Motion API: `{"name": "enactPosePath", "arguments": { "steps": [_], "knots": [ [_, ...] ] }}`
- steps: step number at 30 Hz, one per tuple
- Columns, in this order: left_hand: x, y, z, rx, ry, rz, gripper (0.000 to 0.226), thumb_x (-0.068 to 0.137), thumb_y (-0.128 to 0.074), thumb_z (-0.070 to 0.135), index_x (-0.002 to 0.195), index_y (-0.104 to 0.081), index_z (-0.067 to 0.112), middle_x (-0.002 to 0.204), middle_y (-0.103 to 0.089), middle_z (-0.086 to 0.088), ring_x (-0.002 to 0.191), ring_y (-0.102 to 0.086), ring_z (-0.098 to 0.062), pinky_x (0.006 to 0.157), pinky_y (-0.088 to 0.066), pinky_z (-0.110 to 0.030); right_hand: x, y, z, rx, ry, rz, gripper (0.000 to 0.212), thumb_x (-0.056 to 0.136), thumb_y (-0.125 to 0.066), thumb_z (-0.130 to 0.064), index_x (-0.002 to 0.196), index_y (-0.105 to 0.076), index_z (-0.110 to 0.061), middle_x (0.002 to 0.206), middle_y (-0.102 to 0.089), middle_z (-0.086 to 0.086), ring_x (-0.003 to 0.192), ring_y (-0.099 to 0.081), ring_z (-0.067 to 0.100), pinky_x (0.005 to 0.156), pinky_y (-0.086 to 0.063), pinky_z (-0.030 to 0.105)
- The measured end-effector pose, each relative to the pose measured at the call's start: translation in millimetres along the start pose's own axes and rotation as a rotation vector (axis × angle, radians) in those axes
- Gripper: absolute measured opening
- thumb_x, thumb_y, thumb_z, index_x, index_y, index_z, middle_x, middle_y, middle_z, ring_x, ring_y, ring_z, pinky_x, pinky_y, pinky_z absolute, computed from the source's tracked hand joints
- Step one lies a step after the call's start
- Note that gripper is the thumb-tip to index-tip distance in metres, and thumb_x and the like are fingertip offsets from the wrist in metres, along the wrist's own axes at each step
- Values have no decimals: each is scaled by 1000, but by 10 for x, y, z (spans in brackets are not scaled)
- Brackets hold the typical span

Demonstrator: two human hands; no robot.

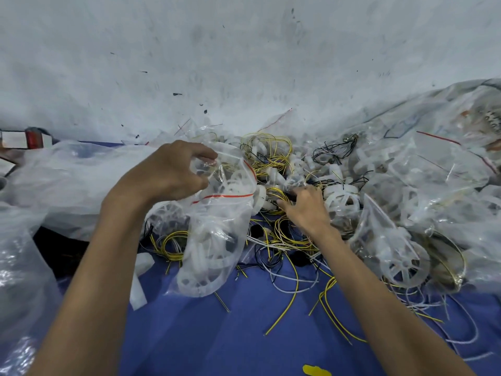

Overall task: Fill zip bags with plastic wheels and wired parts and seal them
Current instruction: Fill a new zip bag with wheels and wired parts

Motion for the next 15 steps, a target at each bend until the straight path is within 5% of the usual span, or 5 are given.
{"name": "enactPosePath", "arguments": {
  "steps": [3, 6, 9, 11, 15],
  "knots": [
    [5, -12, 6, -11, -7, -10, 47, 80, -63, 11, 124, -58, 27, 133, -55, 5, 121, -48, -13, 88, -30, -18, 81, -4, -33, 45, 31, 30, 23, 89, -61, -22, 92, -68, 0, 90, -66, 17, 83, -60, 28, 66, -43, 31],
    [5, -7, -15, -15, -10, -12, 47, 80, -63, 10, 124, -58, 27, 132, -56, 5, 120, -48, -12, 88, -30, -19, 75, 95, 13, 217, -53, 108, 22, 95, -49, -17, 90, -62, 0, 78, -63, 11, 66, -55, 23, 57, -39, 28],
    [5, 1, -35, -11, -8, -29, 46, 81, -64, 12, 124, -58, 28, 132, -55, 6, 112, -48, -9, 88, -31, -20, 57, 385, 13, 433, -98, 250, 17, 98, -40, -18, 95, -52, -6, 83, -61, 10, 70, -56, 20, 58, -41, 30],
    [4, -11, -35, -7, -10, -59, 44, 82, -63, 14, 124, -58, 28, 133, -55, 6, 96, -47, -6, 85, -32, -20, 50, 602, -41, 537, -83, 261, 19, 98, -41, -19, 101, -54, -5, 92, -67, 15, 81, -62, 26, 72, -49, 39],
    [-7, -72, 19, 32, -42, -124, 43, 85, -61, 18, 127, -56, 26, 130, -57, 8, 84, -45, -2, 69, -30, -10, -59, 921, -189, 663, -5, 220, 21, 97, -44, -18, 78, -55, -20, 89, -71, 9, 88, -64, 29, 91, -46, 48]
  ]
}}
Point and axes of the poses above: each hand's wrist, its own x-axis towards the middle knuckle, its own y-axis out of the back of the hand, z = x × y, the point moved 6 cm from there along x, towards the middle knuckle
